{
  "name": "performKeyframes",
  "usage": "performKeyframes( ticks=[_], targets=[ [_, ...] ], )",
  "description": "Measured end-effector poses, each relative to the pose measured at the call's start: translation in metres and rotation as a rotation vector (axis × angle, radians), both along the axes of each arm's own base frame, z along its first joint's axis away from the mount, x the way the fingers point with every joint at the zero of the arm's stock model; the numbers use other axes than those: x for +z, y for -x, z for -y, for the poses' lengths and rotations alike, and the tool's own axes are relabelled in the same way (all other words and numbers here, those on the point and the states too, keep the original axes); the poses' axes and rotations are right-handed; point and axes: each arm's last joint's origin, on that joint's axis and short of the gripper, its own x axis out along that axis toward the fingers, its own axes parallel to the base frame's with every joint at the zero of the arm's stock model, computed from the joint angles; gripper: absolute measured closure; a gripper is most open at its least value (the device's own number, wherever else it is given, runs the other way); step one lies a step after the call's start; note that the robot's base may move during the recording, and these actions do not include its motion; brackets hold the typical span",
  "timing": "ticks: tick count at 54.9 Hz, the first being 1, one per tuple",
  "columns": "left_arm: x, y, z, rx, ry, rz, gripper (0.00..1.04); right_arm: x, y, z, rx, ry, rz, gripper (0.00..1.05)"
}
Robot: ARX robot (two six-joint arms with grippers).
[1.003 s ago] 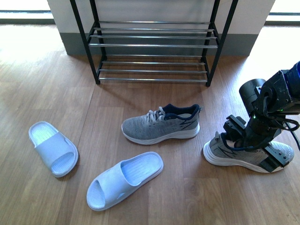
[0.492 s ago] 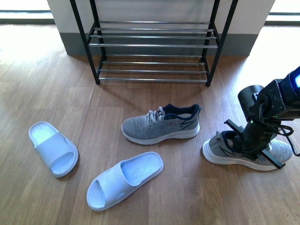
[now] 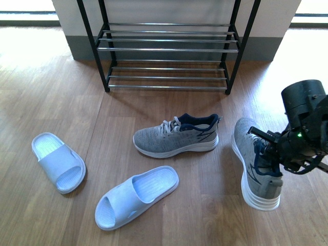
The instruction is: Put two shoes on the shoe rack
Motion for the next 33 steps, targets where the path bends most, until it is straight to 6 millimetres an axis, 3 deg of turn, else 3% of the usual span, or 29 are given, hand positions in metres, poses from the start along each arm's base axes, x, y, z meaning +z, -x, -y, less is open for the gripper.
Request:
performKeyframes(
  ticks=[16,33],
  targets=[
    [0.000,0.000,0.000,0.000,0.000,0.000,0.09,0.079,0.031,0.016,0.119,0.010,0.160,1.03],
    [0.000,0.000,0.000,0.000,0.000,0.000,0.09,0.130,0.057,0.020,0.204,-0.037,0.278,1.03]
  ],
)
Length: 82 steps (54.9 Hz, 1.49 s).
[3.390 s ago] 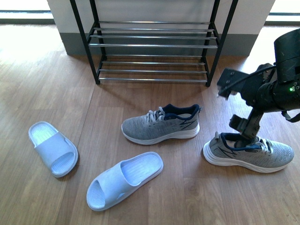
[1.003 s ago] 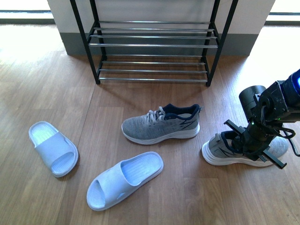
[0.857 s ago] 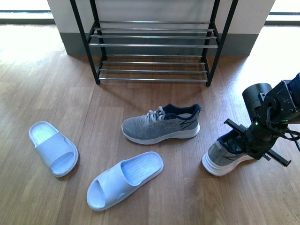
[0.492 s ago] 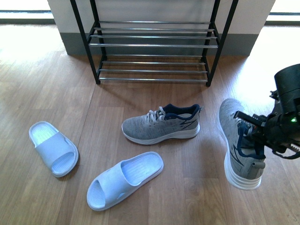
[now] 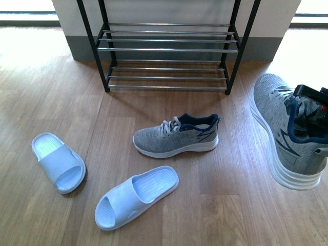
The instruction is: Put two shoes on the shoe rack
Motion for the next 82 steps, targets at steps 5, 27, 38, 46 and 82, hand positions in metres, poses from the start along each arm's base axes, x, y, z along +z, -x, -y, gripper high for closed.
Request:
performKeyframes(
  ticks=[5,27,38,46,82],
  targets=[
    [0.000,0.000,0.000,0.000,0.000,0.000,0.09,0.016,0.011,0.003,0.029,-0.013,0.037,1.03],
    [0.000,0.000,0.000,0.000,0.000,0.000,0.09,0.087,0.078,0.028,0.113,-0.052,0.247,1.03],
    [0.000,0.000,0.000,0.000,0.000,0.000,0.09,0.090,0.101,0.035,0.121,-0.002,0.329,1.03],
    [0.000,0.000,0.000,0.000,0.000,0.000,0.09,0.089,0.101,0.035,0.118,0.006,0.327,1.03],
    [0.000,0.000,0.000,0.000,0.000,0.000,0.09,0.090,0.101,0.036,0.124,0.015,0.331,1.03]
  ],
)
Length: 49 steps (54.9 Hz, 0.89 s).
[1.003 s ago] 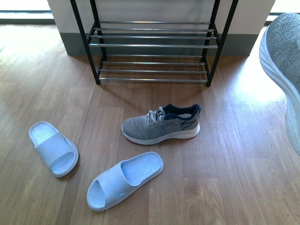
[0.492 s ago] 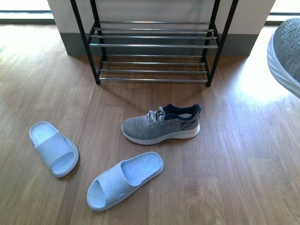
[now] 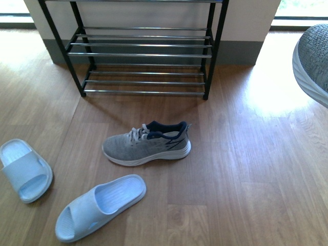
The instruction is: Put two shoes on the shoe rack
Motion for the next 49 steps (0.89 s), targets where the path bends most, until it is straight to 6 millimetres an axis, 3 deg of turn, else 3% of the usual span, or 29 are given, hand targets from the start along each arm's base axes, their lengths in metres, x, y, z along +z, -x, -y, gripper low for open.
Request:
performKeyframes(
  ticks=[38,44,49],
  targets=[
    [0.000,0.000,0.000,0.006,0.001,-0.001,0.09,0.000,0.000,0.000,0.004,-0.002,0.003,1.03],
    [-0.003,-0.007,0.000,0.226,0.033,-0.222,0.09,0.000,0.000,0.000,0.002,-0.001,0.003,1.03],
    [-0.006,-0.022,-0.003,0.235,0.019,-0.310,0.09,0.000,0.000,0.000,0.002,-0.001,0.003,1.03]
  ],
)
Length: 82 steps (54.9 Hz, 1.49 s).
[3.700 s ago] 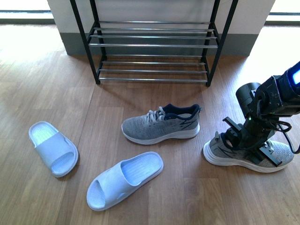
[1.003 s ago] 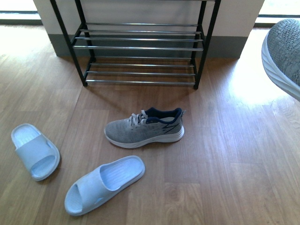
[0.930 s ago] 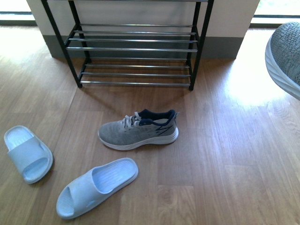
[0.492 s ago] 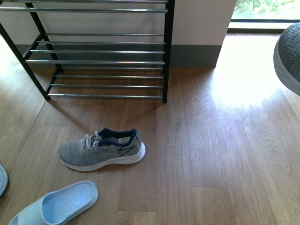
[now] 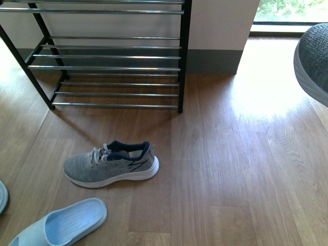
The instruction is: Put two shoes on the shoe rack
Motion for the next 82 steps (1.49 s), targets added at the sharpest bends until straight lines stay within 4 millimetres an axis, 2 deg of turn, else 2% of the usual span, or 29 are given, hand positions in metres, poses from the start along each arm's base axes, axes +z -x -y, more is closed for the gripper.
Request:
performKeyframes(
  ticks=[6,11,16,23,25,33,52,66,82],
  targets=[
    [0.002,-0.035,-0.009,-0.073,-0.042,-0.068,0.09,0.000,0.000,0.000,-0.004,0.002,0.000,1.03],
    [-0.003,-0.074,-0.009,-0.241,-0.120,-0.130,0.09,0.000,0.000,0.000,-0.002,0.001,0.000,1.03],
    [-0.027,-0.114,-0.009,-0.411,-0.191,-0.241,0.09,0.000,0.000,0.000,-0.001,0.000,0.000,1.03],
    [-0.058,-0.151,-0.006,-0.580,-0.267,-0.364,0.09,0.000,0.000,0.000,-0.003,0.001,0.000,1.03],
    [-0.073,-0.166,-0.001,-0.689,-0.291,-0.397,0.09,0.000,0.000,0.000,-0.003,0.001,0.000,1.03],
    [-0.119,-0.203,0.025,-0.969,-0.315,-0.527,0.09,0.000,0.000,0.000,-0.002,0.001,0.000,1.03],
    [-0.204,-0.250,0.079,-1.317,-0.441,-0.706,0.09,0.000,0.000,0.000,-0.003,0.001,0.000,1.03],
    [-0.225,-0.273,0.094,-1.337,-0.500,-0.701,0.09,0.000,0.000,0.000,-0.002,0.001,0.000,1.03],
    [-0.248,-0.283,0.099,-1.357,-0.477,-0.730,0.09,0.000,0.000,0.000,-0.003,0.001,0.000,1.03]
  ],
)
